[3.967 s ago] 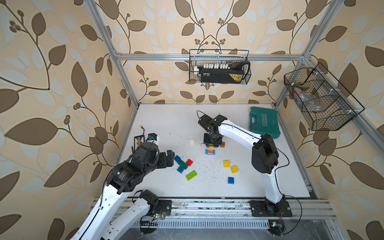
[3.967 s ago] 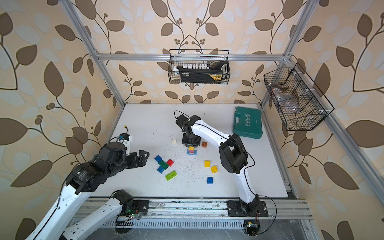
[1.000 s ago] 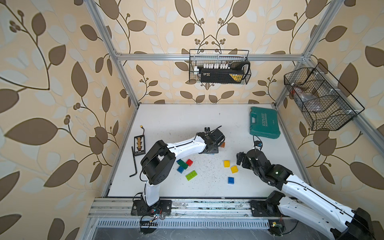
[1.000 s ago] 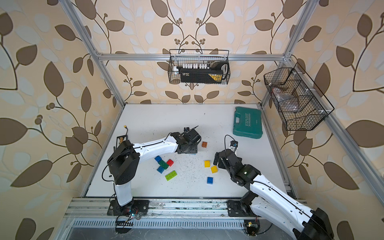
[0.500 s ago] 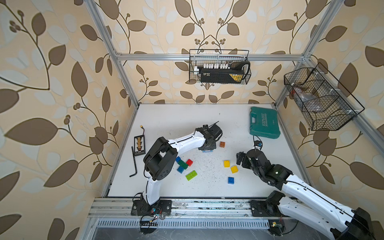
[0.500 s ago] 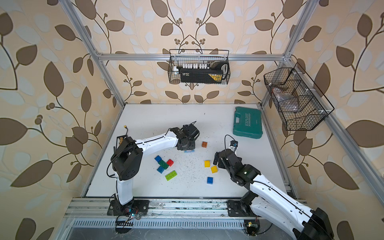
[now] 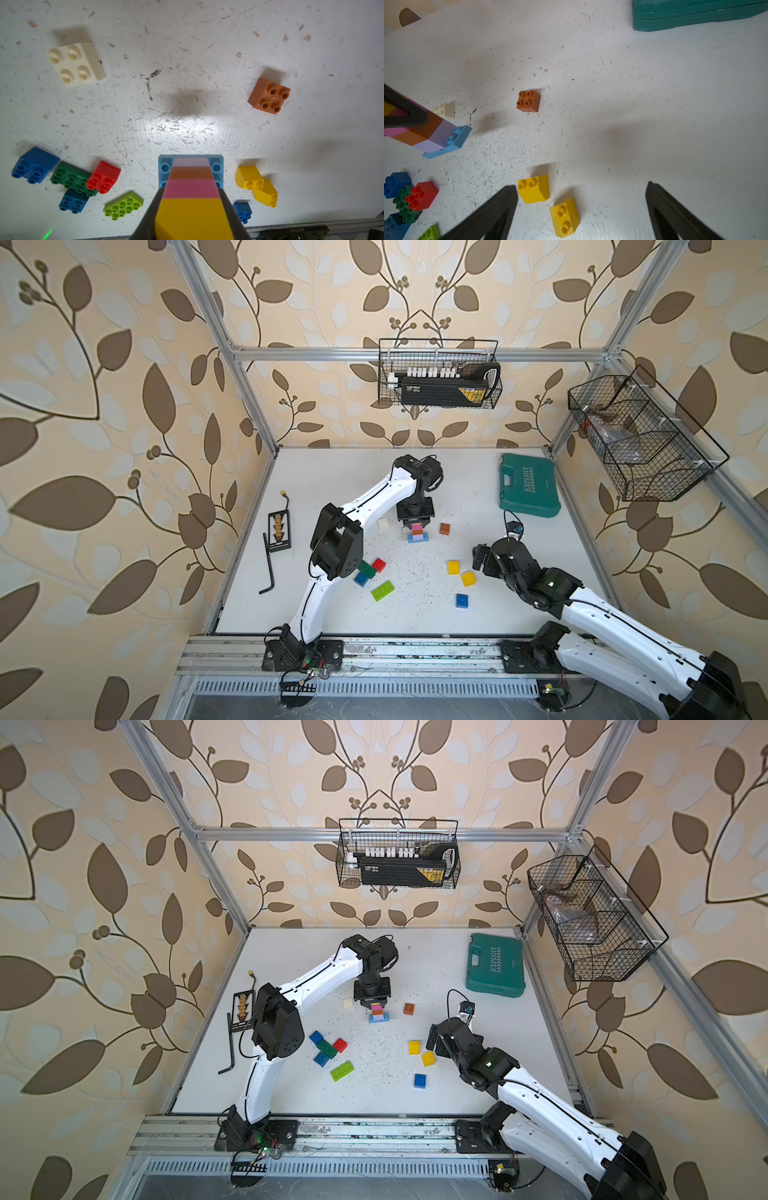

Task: Assemble the number 1 with lego
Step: Adjust the lego brick at the center of the board.

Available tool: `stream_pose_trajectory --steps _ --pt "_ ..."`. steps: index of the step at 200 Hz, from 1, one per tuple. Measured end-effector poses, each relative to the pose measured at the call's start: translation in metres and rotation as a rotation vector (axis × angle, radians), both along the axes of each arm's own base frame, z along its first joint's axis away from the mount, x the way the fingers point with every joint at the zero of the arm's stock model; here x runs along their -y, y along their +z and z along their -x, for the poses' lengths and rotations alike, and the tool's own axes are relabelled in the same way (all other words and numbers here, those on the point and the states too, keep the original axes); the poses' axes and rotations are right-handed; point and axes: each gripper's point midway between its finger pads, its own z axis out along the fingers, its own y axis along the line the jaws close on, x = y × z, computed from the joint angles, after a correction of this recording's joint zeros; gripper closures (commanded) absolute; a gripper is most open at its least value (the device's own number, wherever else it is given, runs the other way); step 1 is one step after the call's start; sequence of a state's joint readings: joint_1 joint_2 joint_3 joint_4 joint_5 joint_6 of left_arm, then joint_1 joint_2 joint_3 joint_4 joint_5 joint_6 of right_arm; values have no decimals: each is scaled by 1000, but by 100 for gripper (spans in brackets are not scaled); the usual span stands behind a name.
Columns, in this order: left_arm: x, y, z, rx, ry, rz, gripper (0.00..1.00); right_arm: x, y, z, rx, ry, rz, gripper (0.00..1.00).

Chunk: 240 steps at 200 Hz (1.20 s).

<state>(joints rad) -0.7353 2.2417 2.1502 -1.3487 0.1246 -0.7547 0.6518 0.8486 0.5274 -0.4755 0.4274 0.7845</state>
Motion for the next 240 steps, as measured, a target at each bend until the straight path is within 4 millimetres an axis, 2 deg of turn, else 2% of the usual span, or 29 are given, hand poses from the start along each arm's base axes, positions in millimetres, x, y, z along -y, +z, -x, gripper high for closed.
stream_pose_trajectory --steps 35,54,110,151,162,185,209,219,240 --pt "-4 -19 21 -206 -45 24 75 1 0 0 1 -2 2 1" --pt "-6 -29 26 -268 -56 29 70 1 -1 0 -3 -3 5 1" --pt "-11 -37 21 -294 -85 23 60 1 -1 0 -3 -5 3 1" --pt "-12 -64 18 -329 -103 -4 52 1 -1 0 -3 -6 3 1" --pt "-12 -70 17 -338 -105 -10 47 1 -1 0 -2 -7 4 0" --pt "-11 -76 14 -333 -118 -15 30 1 -1 0 -2 -7 5 0" --pt "-8 -70 5 -294 -109 -9 13 1 -1 0 -1 -8 5 1" --pt "-6 -66 2 -276 -110 -1 2 1 -1 0 -2 -7 6 1" --pt "-6 -57 -1 -254 -90 0 1 1 -1 0 -1 -8 6 1"
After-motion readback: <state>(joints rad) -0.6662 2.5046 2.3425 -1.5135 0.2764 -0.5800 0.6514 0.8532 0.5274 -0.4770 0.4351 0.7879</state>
